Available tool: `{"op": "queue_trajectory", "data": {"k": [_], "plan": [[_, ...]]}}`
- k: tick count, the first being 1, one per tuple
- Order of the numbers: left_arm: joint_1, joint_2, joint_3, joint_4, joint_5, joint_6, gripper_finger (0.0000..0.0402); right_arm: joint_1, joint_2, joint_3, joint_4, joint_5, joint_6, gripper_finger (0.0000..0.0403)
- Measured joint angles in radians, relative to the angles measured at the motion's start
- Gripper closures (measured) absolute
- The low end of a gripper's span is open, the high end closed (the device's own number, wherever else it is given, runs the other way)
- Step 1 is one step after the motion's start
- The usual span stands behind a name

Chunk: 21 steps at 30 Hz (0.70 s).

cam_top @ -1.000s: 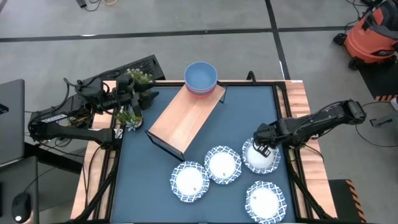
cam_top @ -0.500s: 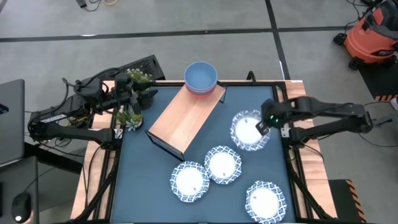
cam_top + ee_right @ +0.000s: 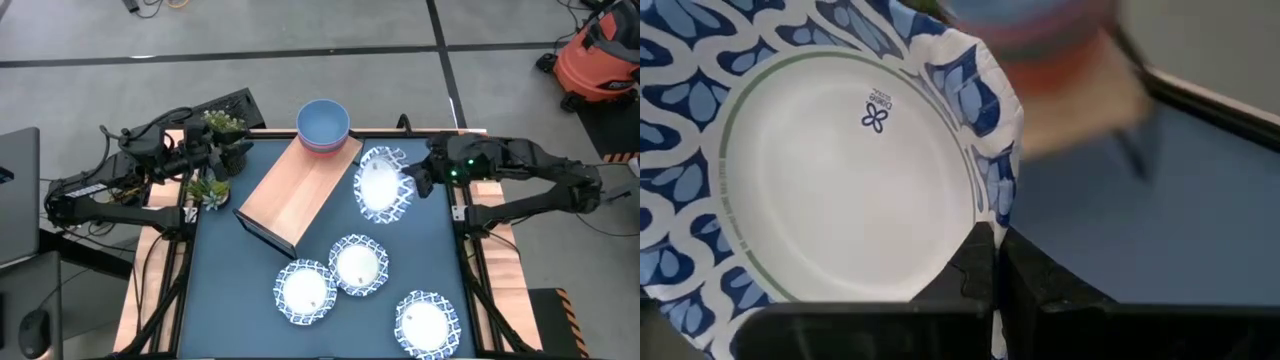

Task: Place and stack bowls onto a shelf
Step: Put the white bowl on the shelf

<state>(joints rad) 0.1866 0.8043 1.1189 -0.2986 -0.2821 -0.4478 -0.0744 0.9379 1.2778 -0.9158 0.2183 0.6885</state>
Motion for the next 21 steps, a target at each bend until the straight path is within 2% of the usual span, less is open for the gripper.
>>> {"op": "queue_trajectory", "data": {"k": [4, 11, 17, 21], "plan": [[0.019, 0.0, 0.027, -0.015, 0.018, -0.048, 0.0159, 0.057, 0.035, 0.002, 0.182, -0.007, -0.008, 0.0381], [0.043, 0.0, 0.061, -0.115, 0.035, -0.046, 0.0159, 0.138, 0.176, 0.001, 0.315, -0.009, -0.037, 0.0381], [0.096, -0.005, 0.07, -0.142, 0.039, -0.044, 0.0159, 0.158, 0.288, 0.0, 0.459, -0.009, 0.015, 0.0381], [0.132, -0.018, 0.127, -0.194, 0.062, 0.006, 0.0159, 0.154, 0.357, 0.002, 0.555, -0.008, 0.043, 0.0381]]}}
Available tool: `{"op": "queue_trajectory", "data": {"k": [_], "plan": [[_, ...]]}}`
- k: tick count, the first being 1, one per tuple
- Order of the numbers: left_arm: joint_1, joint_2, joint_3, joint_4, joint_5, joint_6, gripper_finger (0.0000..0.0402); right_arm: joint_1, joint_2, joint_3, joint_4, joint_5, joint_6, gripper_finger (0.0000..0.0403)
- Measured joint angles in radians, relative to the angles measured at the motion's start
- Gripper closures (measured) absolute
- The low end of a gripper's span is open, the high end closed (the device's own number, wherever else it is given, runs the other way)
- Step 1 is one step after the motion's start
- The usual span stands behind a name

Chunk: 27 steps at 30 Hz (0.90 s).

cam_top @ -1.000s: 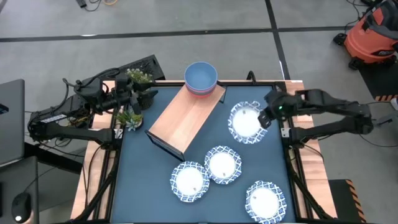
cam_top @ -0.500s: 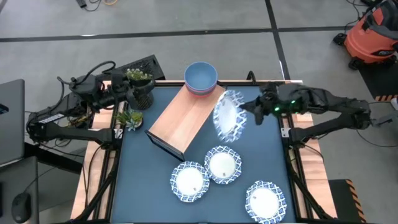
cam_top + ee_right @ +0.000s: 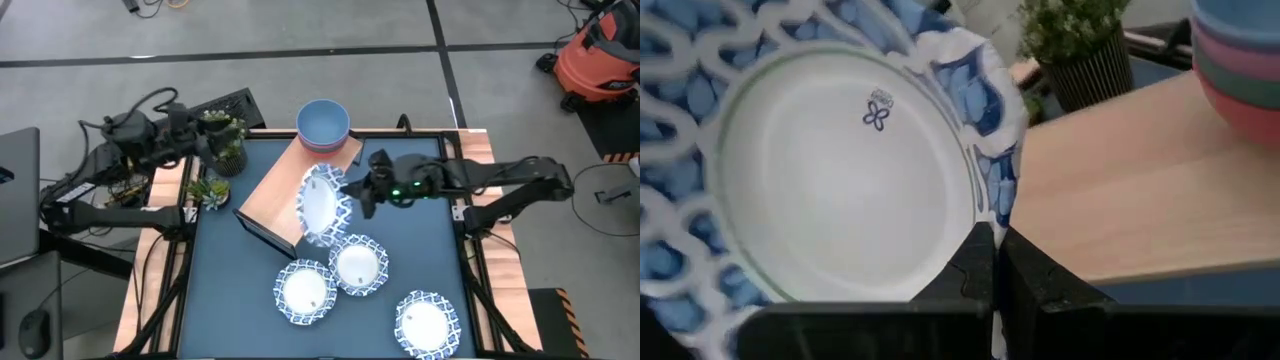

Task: Place and stack bowls onto a shelf
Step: Put the white bowl on the shelf

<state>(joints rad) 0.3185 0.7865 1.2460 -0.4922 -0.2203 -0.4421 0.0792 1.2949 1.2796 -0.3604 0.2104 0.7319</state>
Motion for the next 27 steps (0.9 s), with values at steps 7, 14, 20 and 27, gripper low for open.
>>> {"op": "queue_trajectory", "data": {"k": [7, 14, 20, 27], "plan": [[0.02, -0.031, 0.078, -0.135, -0.005, 0.048, 0.0159, -0.051, 0.151, 0.027, 0.047, 0.013, 0.081, 0.0381], [0.02, -0.078, 0.082, -0.196, -0.058, 0.039, 0.0159, -0.102, 0.334, 0.201, -0.018, 0.007, 0.084, 0.0381], [0.02, -0.09, 0.082, -0.219, -0.075, 0.029, 0.0159, -0.12, 0.487, 0.391, -0.264, 0.005, 0.083, 0.0381], [0.02, -0.094, 0.082, -0.23, -0.075, 0.028, 0.0159, -0.143, 0.589, 0.562, -0.424, 0.02, 0.048, 0.0376]]}}
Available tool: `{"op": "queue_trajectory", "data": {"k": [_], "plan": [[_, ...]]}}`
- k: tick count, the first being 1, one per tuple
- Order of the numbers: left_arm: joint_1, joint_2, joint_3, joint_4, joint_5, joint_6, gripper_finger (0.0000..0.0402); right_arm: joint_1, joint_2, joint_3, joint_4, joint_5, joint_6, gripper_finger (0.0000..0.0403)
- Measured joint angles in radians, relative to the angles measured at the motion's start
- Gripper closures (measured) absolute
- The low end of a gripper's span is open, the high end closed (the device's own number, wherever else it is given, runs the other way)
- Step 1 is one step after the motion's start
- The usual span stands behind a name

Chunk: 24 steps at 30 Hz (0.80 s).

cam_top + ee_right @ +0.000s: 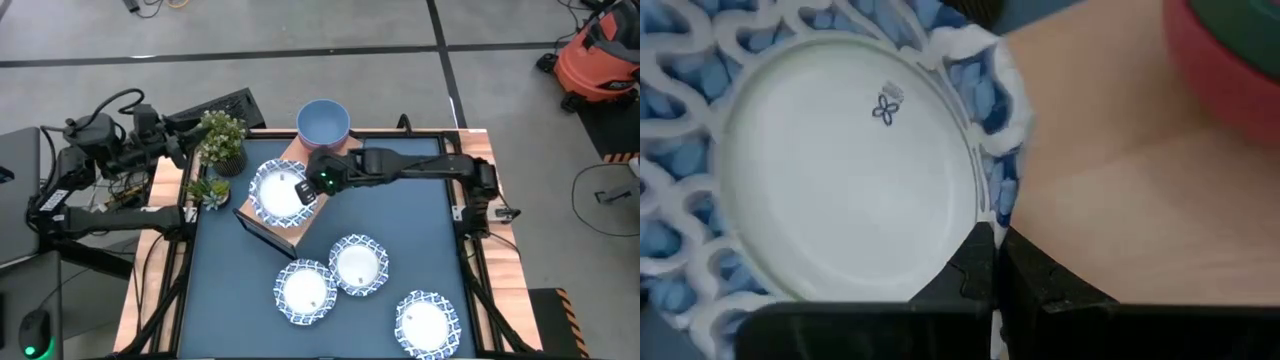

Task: Place and stack bowls onto a shelf
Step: Put the white bowl on the shelf

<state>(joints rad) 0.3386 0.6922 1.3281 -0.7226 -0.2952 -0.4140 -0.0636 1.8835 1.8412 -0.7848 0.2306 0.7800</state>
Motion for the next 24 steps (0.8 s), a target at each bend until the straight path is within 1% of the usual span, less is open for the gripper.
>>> {"op": "queue_trajectory", "data": {"k": [4, 7, 9, 12, 17, 20, 24], "plan": [[0.0, 0.001, 0.0, -0.002, 0.0, 0.007, 0.0159, -0.011, 0.022, 0.036, -0.025, -0.002, -0.002, 0.0358], [0.0, 0.0, 0.0, -0.005, 0.001, 0.009, 0.0159, -0.02, 0.034, 0.04, -0.013, -0.016, -0.014, 0.0353], [0.0, 0.0, 0.0, -0.007, 0.006, 0.009, 0.0159, -0.027, 0.034, 0.034, -0.033, -0.019, -0.052, 0.0352], [0.0, 0.0, 0.0, -0.008, 0.025, 0.01, 0.0159, -0.033, 0.029, 0.039, 0.011, -0.02, -0.09, 0.035], [0.0, 0.0, 0.0, -0.008, 0.08, 0.011, 0.0159, -0.043, 0.004, 0.038, 0.005, -0.018, -0.109, 0.0345], [0.0, 0.0, 0.0, -0.017, 0.093, 0.032, 0.0159, -0.048, -0.004, 0.037, 0.011, -0.01, -0.111, 0.0333], [0.0, 0.001, 0.0, -0.044, 0.08, 0.056, 0.0159, -0.058, -0.018, 0.037, -0.014, -0.005, -0.105, 0.0307]]}}
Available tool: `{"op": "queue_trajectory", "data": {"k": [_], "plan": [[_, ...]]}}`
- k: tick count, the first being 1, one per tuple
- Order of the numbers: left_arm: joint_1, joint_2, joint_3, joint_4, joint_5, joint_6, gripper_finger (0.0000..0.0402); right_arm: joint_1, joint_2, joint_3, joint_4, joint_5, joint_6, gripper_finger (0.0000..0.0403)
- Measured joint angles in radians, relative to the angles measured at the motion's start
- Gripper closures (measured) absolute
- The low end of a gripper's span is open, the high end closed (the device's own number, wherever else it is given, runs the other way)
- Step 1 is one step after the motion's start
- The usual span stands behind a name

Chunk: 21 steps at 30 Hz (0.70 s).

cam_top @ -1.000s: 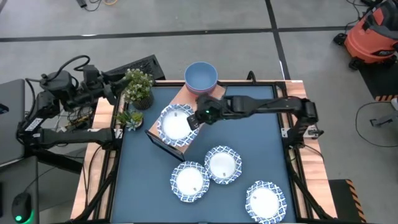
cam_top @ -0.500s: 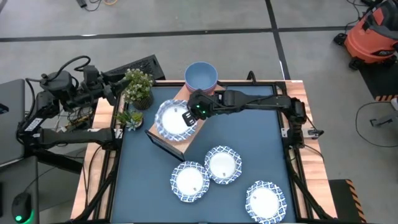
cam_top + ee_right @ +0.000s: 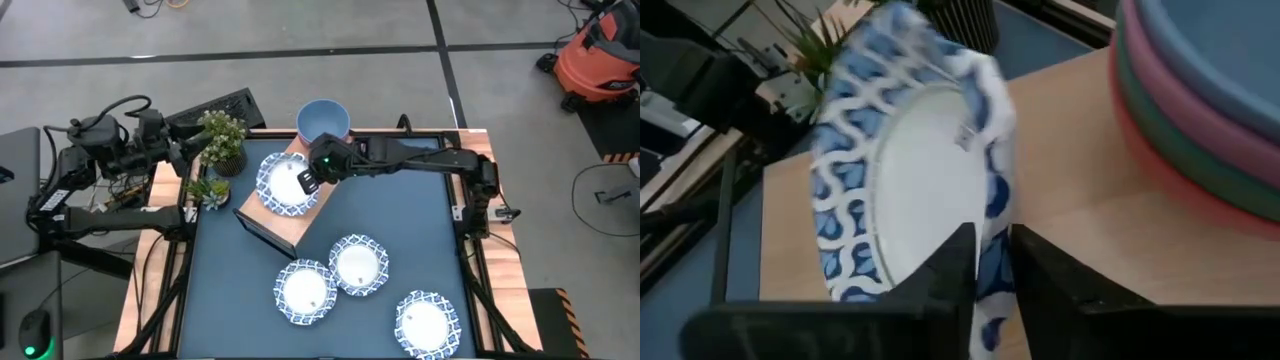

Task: Place and stack bowls onto a shelf
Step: Put the white bowl on the shelf, then stack the white bowl on top of the other white bowl on the shelf

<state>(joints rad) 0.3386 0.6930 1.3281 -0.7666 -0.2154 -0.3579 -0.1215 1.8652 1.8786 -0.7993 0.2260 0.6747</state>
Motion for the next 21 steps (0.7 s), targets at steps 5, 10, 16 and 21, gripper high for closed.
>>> {"op": "queue_trajectory", "data": {"k": [5, 10, 16, 21], "plan": [[0.0, 0.0, 0.0, -0.012, -0.004, 0.01, 0.0159, 0.0, 0.0, 0.0, -0.022, 0.004, 0.013, 0.0262], [0.0, 0.0, 0.0, -0.016, -0.004, 0.014, 0.0159, -0.001, 0.0, 0.0, -0.036, -0.022, 0.035, 0.0225], [0.0, 0.0, 0.0, -0.032, 0.0, 0.024, 0.0159, 0.013, -0.023, 0.0, -0.066, -0.024, 0.039, 0.0217], [0.0, 0.0, 0.0, -0.039, 0.048, 0.024, 0.0159, 0.048, -0.092, 0.0, -0.159, -0.046, 0.041, 0.0221]]}}
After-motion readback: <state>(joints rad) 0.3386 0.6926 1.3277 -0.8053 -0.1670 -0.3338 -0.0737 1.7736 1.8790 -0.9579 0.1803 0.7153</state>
